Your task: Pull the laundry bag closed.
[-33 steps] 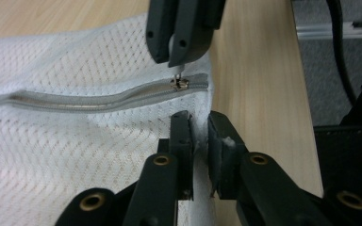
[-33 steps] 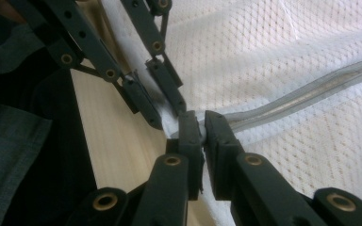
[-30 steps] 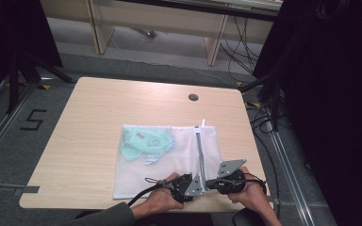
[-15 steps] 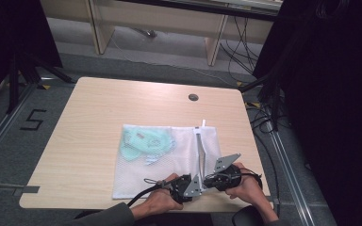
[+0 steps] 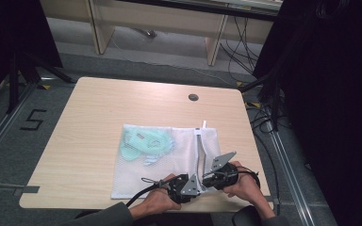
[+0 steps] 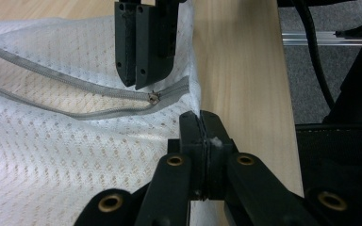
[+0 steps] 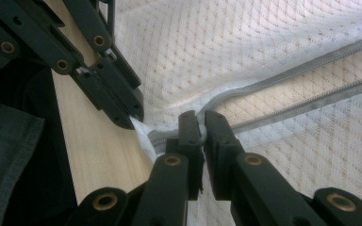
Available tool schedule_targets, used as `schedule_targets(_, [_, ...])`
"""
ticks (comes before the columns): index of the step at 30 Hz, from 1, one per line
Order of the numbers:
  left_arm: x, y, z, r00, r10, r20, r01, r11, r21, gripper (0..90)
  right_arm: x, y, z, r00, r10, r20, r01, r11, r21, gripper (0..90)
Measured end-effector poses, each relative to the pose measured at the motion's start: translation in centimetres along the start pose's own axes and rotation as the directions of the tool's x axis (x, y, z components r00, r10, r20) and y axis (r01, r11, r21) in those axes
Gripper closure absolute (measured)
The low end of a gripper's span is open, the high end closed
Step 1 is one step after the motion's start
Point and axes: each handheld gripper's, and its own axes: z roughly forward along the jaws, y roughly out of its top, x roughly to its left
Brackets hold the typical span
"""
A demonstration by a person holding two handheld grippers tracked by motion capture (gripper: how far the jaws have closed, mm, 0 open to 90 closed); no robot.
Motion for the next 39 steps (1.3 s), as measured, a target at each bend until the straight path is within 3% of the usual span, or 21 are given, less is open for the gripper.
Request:
schedule_targets(2, [0.0,0.0,0.0,1.0,0.003,0.002,-0.003,1.0,0.003,89.1,-0.2,0.1,0.1,0.9997,-0.025,-0.001,0.025,1.0,-0.003,86.3])
schedule_targets(3, [0.0,0.0,0.0,1.0,-0.003,0.003,0.003,1.0,0.004,89.1,-0.1,0.1,0.1,1.0,-0.005,0.004,0.005,1.0,0.003,86.3])
schedule_targets(10, [0.0,0.0,-0.1,0.9998,-0.018,-0.002,0.018,0.9998,-0.01,89.1,-0.4,0.4,0.1,1.0,-0.002,0.009,0.002,1.0,0.012,86.3])
schedule_targets(12, [0.2,0.0,-0.3,0.9999,0.004,0.011,-0.004,0.9999,0.016,89.1,-0.4,0.5,0.3,1.0,0.002,0.007,-0.002,1.0,0.006,86.3])
schedule_targets(13, [0.1,0.0,-0.1,0.9997,-0.025,0.003,0.025,0.9996,-0.012,89.1,-0.5,0.5,0.3,0.9999,-0.003,0.012,0.003,1.0,0.008,86.3])
schedule_targets(15, [0.1,0.0,-0.2,0.9998,-0.019,0.003,0.019,0.9998,-0.001,89.1,-0.7,0.7,0.3,0.9997,-0.024,0.008,0.024,1.0,0.01,86.3])
schedule_targets(16, [0.0,0.0,-0.2,0.9998,-0.018,0.008,0.018,0.9998,-0.006,89.1,-0.5,0.7,0.3,1.0,0.003,0.008,-0.003,1.0,0.011,86.3])
schedule_targets(19, [0.1,0.0,-0.4,0.9999,-0.007,0.01,0.007,1.0,-0.005,89.1,-0.6,0.9,0.3,0.9997,0.004,0.024,-0.004,1.0,0.022,86.3])
schedule_targets(22, [0.1,-0.1,-0.3,0.9995,-0.027,0.016,0.027,0.9996,-0.008,89.1,-0.7,1.0,0.5,0.9997,-0.005,0.023,0.004,1.0,0.02,86.3])
schedule_targets(23, [0.2,0.0,-0.4,0.9998,-0.012,0.014,0.012,0.9999,-0.008,89.1,-0.8,1.1,0.5,0.9996,-0.01,0.025,0.01,1.0,0.022,86.3])
schedule_targets(24, [0.1,-0.1,-0.4,0.9994,-0.03,0.018,0.03,0.9995,-0.009,89.1,-0.8,1.1,0.4,0.9997,-0.01,0.023,0.009,1.0,0.028,86.3])
schedule_targets(28, [0.1,0.1,-0.5,0.9989,-0.04,0.024,0.04,0.9989,-0.022,89.1,-1.1,1.4,0.5,0.9985,-0.016,0.052,0.014,0.999,0.033,86.3])
schedule_targets(29, [0.1,0.1,-0.6,0.999,-0.039,0.024,0.039,0.999,-0.021,89.1,-1.3,1.4,0.6,0.998,-0.035,0.052,0.034,0.999,0.021,86.3])
schedule_targets(31, [-0.1,0.1,-0.5,0.9987,-0.043,0.029,0.044,0.9989,-0.019,89.1,-1.3,1.4,0.5,0.9982,-0.014,0.058,0.012,1.0,0.026,86.3])
schedule_targets(32, [0.1,0.1,-0.5,0.9997,-0.015,0.019,0.015,0.9998,-0.013,89.1,-1.4,1.5,0.5,0.9984,-0.013,0.055,0.011,1.0,0.029,86.3])
schedule_targets(34, [0.0,0.1,-0.5,0.9989,-0.036,0.029,0.037,0.9992,-0.017,89.1,-1.6,1.7,0.7,0.9978,-0.035,0.056,0.034,0.999,0.019,86.3])
schedule_targets(35, [0.0,0.1,-0.6,0.9992,-0.034,0.023,0.034,0.9992,-0.021,89.1,-1.4,1.7,0.6,0.9978,-0.013,0.066,0.011,0.999,0.035,86.3])
schedule_targets(37, [-0.1,0.1,-0.6,0.9988,-0.04,0.027,0.041,0.9988,-0.026,89.0,-1.6,1.9,0.8,0.9975,-0.028,0.066,0.026,0.999,0.03,86.3])
schedule_targets(39, [-0.1,0.1,-0.6,0.9986,-0.041,0.032,0.042,0.9987,-0.029,89.1,-1.6,2.0,0.7,0.9968,-0.013,0.079,0.01,0.999,0.036,86.3])
